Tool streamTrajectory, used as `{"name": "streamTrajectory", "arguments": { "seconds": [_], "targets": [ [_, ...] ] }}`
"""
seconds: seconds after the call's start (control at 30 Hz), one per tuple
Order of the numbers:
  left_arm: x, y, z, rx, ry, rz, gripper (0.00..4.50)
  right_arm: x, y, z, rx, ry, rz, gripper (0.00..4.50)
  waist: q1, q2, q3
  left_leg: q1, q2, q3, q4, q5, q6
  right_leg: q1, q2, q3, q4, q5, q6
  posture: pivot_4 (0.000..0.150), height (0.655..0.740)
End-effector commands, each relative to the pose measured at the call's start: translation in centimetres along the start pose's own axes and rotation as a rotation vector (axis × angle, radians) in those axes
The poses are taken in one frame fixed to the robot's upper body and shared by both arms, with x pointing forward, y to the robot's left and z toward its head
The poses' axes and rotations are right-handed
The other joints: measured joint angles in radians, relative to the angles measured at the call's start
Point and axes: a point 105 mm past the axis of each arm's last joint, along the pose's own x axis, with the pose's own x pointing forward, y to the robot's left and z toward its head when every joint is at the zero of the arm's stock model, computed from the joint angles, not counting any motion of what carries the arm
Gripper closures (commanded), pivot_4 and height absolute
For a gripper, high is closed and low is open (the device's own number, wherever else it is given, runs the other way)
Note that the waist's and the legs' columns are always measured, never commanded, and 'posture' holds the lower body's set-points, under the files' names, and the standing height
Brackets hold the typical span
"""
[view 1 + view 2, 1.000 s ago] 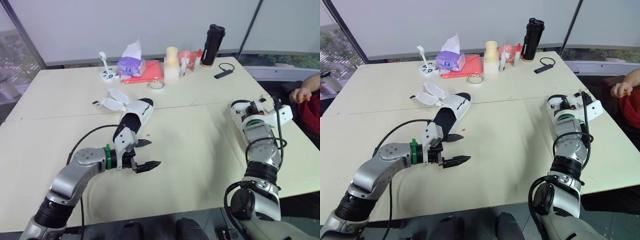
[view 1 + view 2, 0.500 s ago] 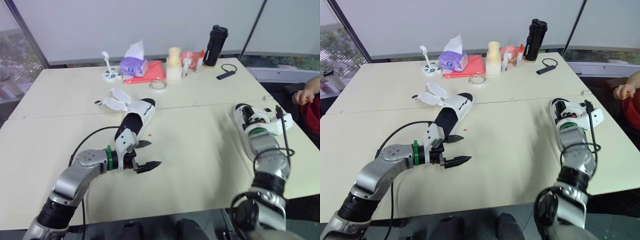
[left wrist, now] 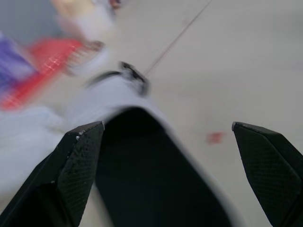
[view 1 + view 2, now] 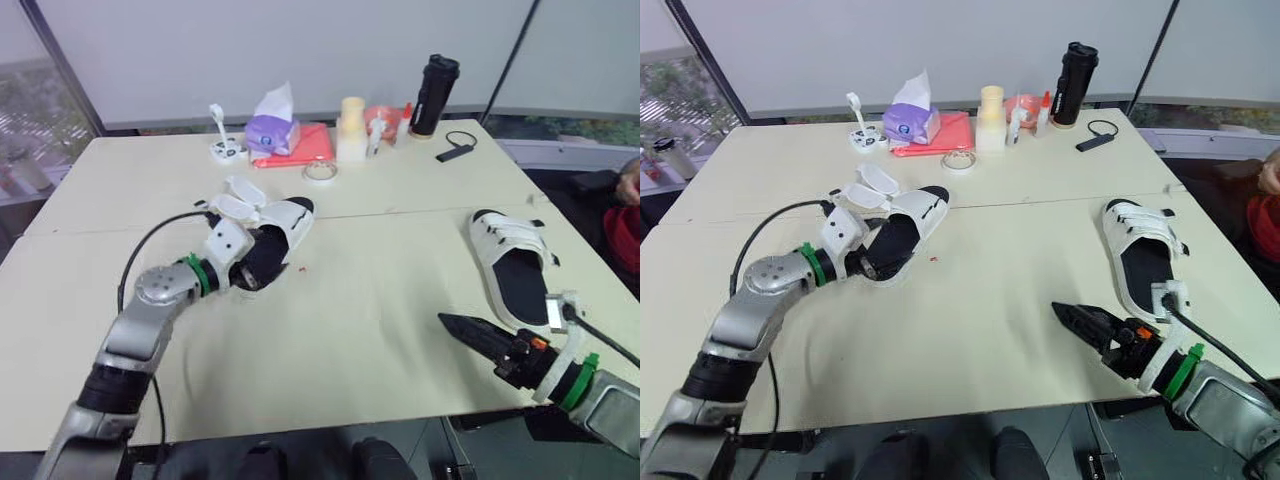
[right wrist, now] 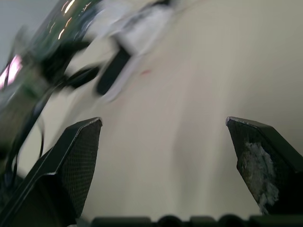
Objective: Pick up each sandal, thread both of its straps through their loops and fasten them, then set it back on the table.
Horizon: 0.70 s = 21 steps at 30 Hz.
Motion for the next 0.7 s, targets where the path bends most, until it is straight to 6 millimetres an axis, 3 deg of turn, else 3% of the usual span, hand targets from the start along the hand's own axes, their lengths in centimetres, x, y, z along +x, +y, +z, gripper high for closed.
{"name": "streamTrajectory", "arguments": {
  "seconds": [0.03, 0.2, 0.53, 0.67, 0.7],
  "targets": [
    [0.9, 1.6, 0.4, 0.363, -0.012, 0.106, 0.00, 2.0, 2.0, 0.7, -0.133, -0.004, 0.075, 0.06, 0.005, 0.000, 0.000, 0.002, 0.000, 0.000, 0.000, 0.000, 0.000, 0.002, 0.000, 0.000, 0.000, 0.000, 0.000, 0.150, 0.7400],
    [2.4, 2.5, -0.3, 0.612, 0.000, 0.132, 0.00, 4.3, 2.9, 1.6, -0.215, -0.034, 0.116, 0.06, 0.012, -0.001, 0.000, -0.003, 0.000, -0.001, 0.000, 0.000, 0.000, -0.002, -0.002, -0.002, 0.000, 0.000, 0.001, 0.150, 0.7400],
    [7.3, 1.0, -1.4, 0.730, 0.023, 0.105, 0.00, 6.5, 2.1, 1.9, -0.296, -0.045, 0.108, 0.06, 0.026, -0.003, 0.000, -0.007, -0.007, -0.002, 0.005, 0.000, 0.000, -0.003, -0.007, -0.002, 0.000, 0.001, 0.006, 0.150, 0.7400],
    [8.0, 0.9, -1.8, 0.760, 0.043, 0.113, 0.00, 6.7, 1.9, 1.8, -0.304, -0.050, 0.102, 0.06, 0.027, -0.003, 0.000, -0.008, -0.007, -0.002, 0.007, 0.000, 0.001, -0.003, -0.007, -0.002, 0.001, 0.002, 0.007, 0.150, 0.7400],
    [8.4, 0.8, -1.8, 0.761, 0.055, 0.117, 0.25, 6.8, 1.9, 1.8, -0.303, -0.056, 0.100, 0.02, 0.027, -0.003, 0.000, -0.008, -0.007, -0.002, 0.008, 0.000, 0.001, -0.003, -0.007, -0.002, 0.002, 0.002, 0.007, 0.150, 0.7400]
  ]
}}
